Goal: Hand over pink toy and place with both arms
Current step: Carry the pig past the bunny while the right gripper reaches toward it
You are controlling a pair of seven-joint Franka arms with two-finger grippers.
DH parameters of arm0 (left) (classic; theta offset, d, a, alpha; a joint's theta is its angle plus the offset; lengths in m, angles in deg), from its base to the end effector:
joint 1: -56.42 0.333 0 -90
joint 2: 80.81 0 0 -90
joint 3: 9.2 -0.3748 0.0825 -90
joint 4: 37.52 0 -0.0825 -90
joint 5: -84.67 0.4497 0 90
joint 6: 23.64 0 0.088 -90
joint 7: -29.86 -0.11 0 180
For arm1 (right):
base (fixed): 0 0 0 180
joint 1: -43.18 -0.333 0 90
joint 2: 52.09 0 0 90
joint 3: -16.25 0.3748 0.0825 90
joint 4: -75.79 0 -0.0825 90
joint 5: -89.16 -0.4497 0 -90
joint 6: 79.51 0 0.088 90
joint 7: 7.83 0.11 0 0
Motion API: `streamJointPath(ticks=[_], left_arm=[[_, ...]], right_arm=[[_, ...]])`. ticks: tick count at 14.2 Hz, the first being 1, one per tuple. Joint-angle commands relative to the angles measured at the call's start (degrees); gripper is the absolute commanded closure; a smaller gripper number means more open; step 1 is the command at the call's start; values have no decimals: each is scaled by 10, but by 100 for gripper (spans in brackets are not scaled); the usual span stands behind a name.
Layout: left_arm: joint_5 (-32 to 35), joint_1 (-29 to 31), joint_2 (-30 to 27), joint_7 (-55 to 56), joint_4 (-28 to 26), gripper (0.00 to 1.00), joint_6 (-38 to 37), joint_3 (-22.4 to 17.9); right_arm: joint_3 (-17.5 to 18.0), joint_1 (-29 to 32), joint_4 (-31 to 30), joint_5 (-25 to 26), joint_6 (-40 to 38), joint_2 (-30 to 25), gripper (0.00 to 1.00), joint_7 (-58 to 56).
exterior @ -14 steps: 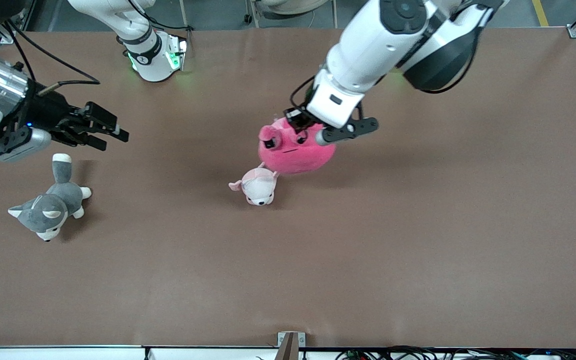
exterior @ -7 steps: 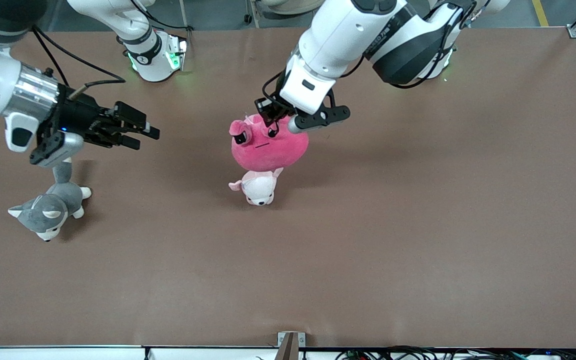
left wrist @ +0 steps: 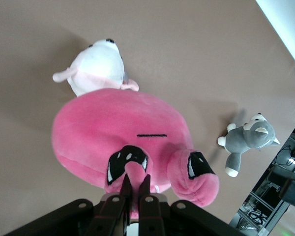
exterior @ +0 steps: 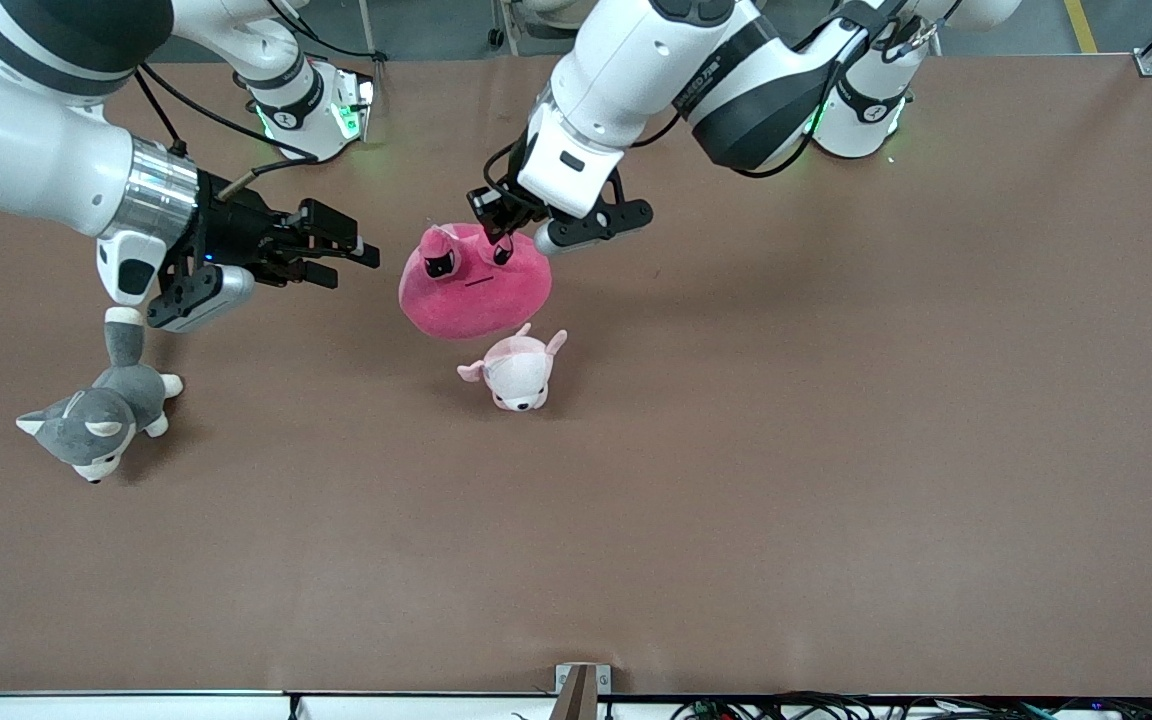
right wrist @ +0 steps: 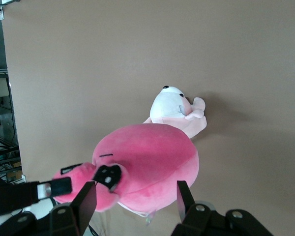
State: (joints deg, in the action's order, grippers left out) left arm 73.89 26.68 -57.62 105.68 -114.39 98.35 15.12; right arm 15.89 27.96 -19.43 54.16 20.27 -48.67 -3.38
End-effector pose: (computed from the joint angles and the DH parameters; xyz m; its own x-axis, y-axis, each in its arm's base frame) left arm 0.5143 -0.6073 0.6032 0.8730 0.4245 -0.2402 0.4877 -0.7509 0.4453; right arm 0.6187 0.2198 0.6247 0.9938 0.0974 -0.0544 0.0499 -0.8241 -0.5642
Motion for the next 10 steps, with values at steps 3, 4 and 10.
streamJointPath(ticks=[3, 4, 10], left_arm=[[-13, -22, 19, 53, 19, 100, 41, -1], [-13, -23, 23, 59, 19, 100, 56, -1], [-13, -33, 33, 78, 20, 100, 85, 0]], right_arm=[[-5, -25, -8, -10, 0, 8, 26, 6], [-6, -26, -9, -9, 0, 10, 26, 6], [-6, -32, -28, 10, -28, 11, 26, 3]])
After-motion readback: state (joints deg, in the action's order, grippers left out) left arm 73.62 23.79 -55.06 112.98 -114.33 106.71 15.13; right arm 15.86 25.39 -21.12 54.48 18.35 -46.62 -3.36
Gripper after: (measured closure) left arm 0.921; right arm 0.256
